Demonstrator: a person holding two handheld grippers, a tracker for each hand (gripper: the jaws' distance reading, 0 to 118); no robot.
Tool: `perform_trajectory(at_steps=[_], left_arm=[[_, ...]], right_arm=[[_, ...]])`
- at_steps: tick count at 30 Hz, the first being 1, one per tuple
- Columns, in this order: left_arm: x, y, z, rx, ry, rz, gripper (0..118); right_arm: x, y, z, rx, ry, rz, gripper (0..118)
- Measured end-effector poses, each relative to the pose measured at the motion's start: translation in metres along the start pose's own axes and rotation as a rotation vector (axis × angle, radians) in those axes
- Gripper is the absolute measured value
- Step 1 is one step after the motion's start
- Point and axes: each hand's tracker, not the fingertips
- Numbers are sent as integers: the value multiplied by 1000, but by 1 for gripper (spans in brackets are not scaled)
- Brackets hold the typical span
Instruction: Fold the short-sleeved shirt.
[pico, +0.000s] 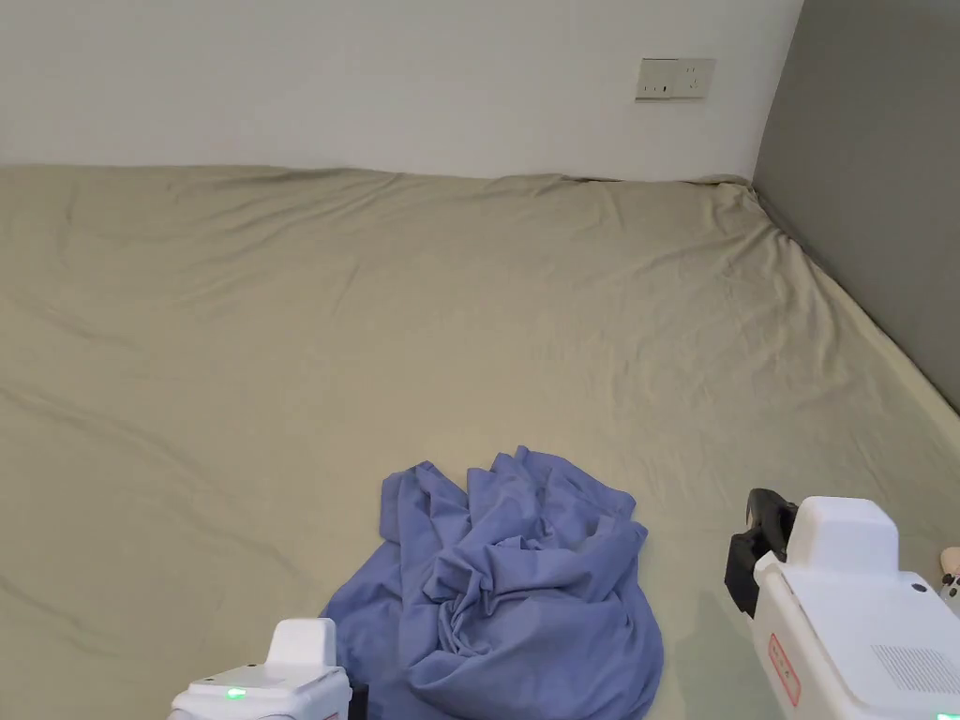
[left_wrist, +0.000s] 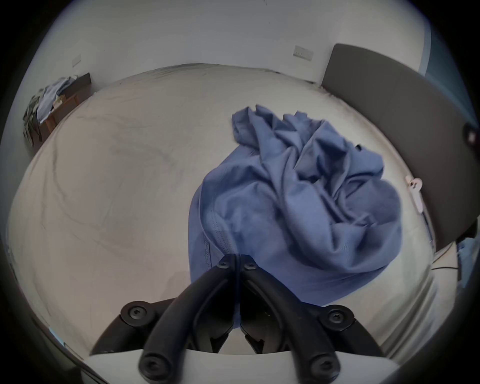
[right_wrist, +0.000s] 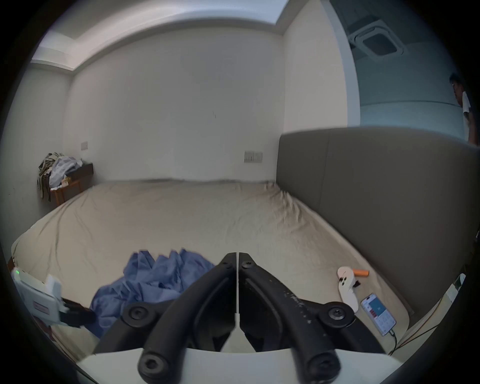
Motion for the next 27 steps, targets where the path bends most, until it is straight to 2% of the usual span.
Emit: perform_trajectory(at_steps=[1,4,5,6,9,10,13,15,16,18,20,21,22,24,27], left_arm=[[-2,1,7,30,-29,1,2],[-9,7,25,107,-63,15,2],[-11,10,29,122,-93,30,2],[-14,12,33,134,-118,48,2],[-16,19,36,142,-124,55,2],[-16,20,35,147,-127,55,2],[-18,24,31,143,-136,53,2],[-19,24,30,138,-141,50,2],[-19,24,29,137,-144,45,2],[-18,25,29,134,-145,41,2],[-20,26,30,132,-153,46,2],[-22,27,30,134,-159,52,2],[-23,28,31,135,-167,58,2],[-27,32,35,146,-179,71,2],[-35,48,49,194,-197,105,2]], right_arm=[[3,-2,-14,-53,4,-3,16],[7,-9,-64,-202,65,-28,55],[7,-12,-82,-240,67,-41,77],[6,-15,-103,-287,75,-55,94],[0,-26,-159,-414,108,-51,109],[-3,-30,-175,-434,124,-51,118],[-12,-43,-217,-523,111,-57,118],[-18,-52,-237,-549,142,-50,110],[-21,-57,-245,-570,148,-45,102],[-25,-65,-255,-628,176,-51,66],[-22,-74,-255,-613,253,-121,10],[-21,-72,-252,-597,257,-148,10],[-21,-69,-246,-588,212,-115,9],[-24,-51,-218,-499,198,-57,8],[-14,-12,-188,-406,216,-54,7]])
